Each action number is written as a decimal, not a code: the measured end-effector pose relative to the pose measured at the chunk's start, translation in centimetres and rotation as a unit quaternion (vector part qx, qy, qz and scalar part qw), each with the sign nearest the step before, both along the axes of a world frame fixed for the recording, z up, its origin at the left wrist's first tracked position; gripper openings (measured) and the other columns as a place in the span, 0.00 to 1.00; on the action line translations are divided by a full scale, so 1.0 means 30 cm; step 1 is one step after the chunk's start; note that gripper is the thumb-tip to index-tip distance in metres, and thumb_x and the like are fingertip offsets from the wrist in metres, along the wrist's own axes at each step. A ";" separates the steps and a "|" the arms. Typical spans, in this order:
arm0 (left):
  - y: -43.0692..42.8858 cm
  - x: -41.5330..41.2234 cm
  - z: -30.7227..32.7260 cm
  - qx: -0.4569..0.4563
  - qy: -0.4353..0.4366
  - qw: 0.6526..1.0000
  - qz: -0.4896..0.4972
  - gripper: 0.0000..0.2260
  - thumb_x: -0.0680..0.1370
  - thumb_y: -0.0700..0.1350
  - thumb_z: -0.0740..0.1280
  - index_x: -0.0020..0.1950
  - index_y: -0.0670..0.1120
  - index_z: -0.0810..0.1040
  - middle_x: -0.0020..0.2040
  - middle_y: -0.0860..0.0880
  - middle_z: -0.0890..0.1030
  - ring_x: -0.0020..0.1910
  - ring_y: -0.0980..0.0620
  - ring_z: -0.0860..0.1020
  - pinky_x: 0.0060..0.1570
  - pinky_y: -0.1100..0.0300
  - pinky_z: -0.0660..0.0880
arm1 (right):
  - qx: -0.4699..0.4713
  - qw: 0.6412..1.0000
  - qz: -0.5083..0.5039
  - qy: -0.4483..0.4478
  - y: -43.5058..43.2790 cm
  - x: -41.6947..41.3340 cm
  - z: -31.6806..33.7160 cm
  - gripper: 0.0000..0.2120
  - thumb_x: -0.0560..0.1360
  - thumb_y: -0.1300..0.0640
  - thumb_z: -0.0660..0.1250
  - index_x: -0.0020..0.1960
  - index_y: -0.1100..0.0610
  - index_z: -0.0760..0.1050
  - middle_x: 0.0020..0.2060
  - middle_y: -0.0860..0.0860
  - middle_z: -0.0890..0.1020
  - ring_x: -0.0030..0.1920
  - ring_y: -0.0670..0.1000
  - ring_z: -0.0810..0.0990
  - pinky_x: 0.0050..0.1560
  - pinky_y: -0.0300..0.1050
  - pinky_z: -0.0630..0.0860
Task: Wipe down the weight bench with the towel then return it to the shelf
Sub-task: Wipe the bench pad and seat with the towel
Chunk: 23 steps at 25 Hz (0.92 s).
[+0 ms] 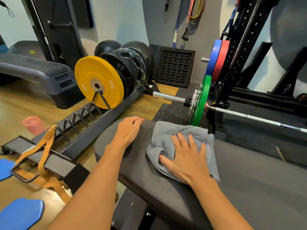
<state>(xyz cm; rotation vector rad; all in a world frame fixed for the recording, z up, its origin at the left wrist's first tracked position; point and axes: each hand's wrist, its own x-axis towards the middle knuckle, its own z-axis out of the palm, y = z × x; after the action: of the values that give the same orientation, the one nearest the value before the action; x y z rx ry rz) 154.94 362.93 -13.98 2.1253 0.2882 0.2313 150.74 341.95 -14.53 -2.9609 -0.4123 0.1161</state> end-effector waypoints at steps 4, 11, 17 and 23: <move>0.104 0.002 0.004 -0.010 -0.008 1.000 0.007 0.19 0.77 0.55 0.56 0.58 0.51 0.81 0.62 0.46 0.80 0.63 0.45 0.76 0.67 0.45 0.68 | 0.025 0.999 0.045 0.010 0.299 0.060 -0.004 0.42 0.74 0.27 0.48 0.80 0.49 0.47 0.81 0.51 0.47 0.79 0.61 0.41 0.71 0.75 0.38; 0.091 0.013 -0.016 0.037 -0.039 0.997 -0.053 0.21 0.73 0.60 0.55 0.56 0.52 0.81 0.62 0.47 0.80 0.64 0.45 0.75 0.66 0.45 0.68 | 0.038 0.995 0.084 -0.033 0.217 -0.090 -0.005 0.31 0.79 0.43 0.56 0.78 0.53 0.53 0.80 0.53 0.53 0.79 0.59 0.46 0.72 0.71 0.44; 0.021 -0.007 -0.027 0.081 -0.047 0.996 -0.010 0.12 0.79 0.46 0.63 0.57 0.44 0.83 0.61 0.42 0.80 0.61 0.41 0.75 0.55 0.56 0.64 | 0.048 0.988 -0.023 -0.145 -0.312 -0.366 -0.023 0.25 0.69 0.43 0.59 0.65 0.47 0.68 0.66 0.46 0.78 0.67 0.54 0.76 0.60 0.61 0.76; 0.008 0.005 -0.047 0.116 -0.053 0.992 -0.024 0.11 0.78 0.52 0.63 0.52 0.51 0.83 0.58 0.46 0.82 0.58 0.43 0.77 0.56 0.50 0.70 | 0.070 0.973 -0.217 -0.041 -0.492 -0.295 0.058 0.50 0.58 0.16 0.44 0.72 0.42 0.58 0.77 0.43 0.59 0.79 0.51 0.52 0.74 0.65 0.50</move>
<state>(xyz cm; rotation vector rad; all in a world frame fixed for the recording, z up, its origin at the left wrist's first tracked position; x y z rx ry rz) 155.11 363.17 -15.40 2.3362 0.1536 0.3637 141.90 327.17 -12.78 -2.8423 0.2154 -0.0821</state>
